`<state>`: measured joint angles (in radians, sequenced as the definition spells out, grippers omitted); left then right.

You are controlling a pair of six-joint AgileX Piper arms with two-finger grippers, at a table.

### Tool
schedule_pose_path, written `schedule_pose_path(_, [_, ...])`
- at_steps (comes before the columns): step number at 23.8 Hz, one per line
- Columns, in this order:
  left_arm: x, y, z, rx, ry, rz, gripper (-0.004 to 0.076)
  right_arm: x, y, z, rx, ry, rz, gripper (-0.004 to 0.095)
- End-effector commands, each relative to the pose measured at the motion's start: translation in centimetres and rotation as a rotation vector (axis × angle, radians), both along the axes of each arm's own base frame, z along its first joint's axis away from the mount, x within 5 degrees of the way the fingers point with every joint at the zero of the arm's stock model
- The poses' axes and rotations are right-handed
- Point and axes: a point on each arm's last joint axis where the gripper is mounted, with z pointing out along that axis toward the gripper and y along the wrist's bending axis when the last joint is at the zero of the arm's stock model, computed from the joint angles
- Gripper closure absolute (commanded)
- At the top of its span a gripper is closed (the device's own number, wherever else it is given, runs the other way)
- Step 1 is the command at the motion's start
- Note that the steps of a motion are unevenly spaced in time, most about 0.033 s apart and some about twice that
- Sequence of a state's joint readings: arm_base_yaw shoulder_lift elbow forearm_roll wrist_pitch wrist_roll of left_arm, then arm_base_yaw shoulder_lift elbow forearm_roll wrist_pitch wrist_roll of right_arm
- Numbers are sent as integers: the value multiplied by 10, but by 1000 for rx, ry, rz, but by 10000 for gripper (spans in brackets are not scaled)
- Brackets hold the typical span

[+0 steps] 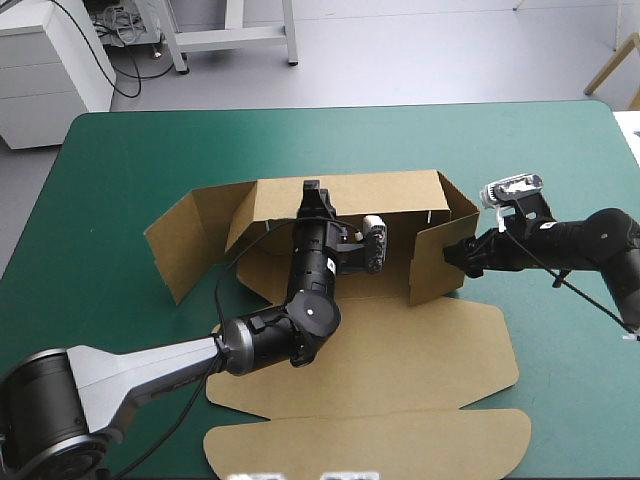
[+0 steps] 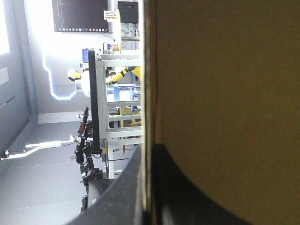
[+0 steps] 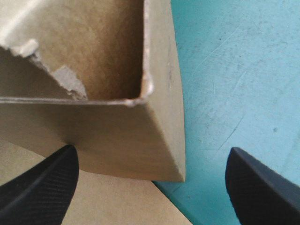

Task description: Fold the box

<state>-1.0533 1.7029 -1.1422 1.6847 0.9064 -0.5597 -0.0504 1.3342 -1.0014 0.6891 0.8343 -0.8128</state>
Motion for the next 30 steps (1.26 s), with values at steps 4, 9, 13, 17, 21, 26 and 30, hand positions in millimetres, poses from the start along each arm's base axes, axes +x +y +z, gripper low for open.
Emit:
schedule_pose_path(4, [-3,6,34,-41,-128,0,734,0,4,12,71,-145,3,137])
schedule_pose_path(9, [-3,6,34,-41,-128,0,734,-12,13,6,46,-215,-25,138])
schedule_pose_path(13, [-3,6,34,-41,-129,1,734,-24,31,6,17,-332,-48,138])
schedule_pose_path(17, [-3,6,34,-41,-129,1,734,-29,53,2,23,-399,-72,138])
schedule_pose_path(21, [-3,5,36,-48,-147,-8,734,-30,67,3,39,-472,-110,139])
schedule_pose_path(26, [-3,4,36,-43,-155,-15,734,-16,71,-13,-3,-454,-140,143])
schedule_pose_path(30, [-3,4,36,-43,-155,-15,734,-12,71,-14,-28,-482,-155,161])
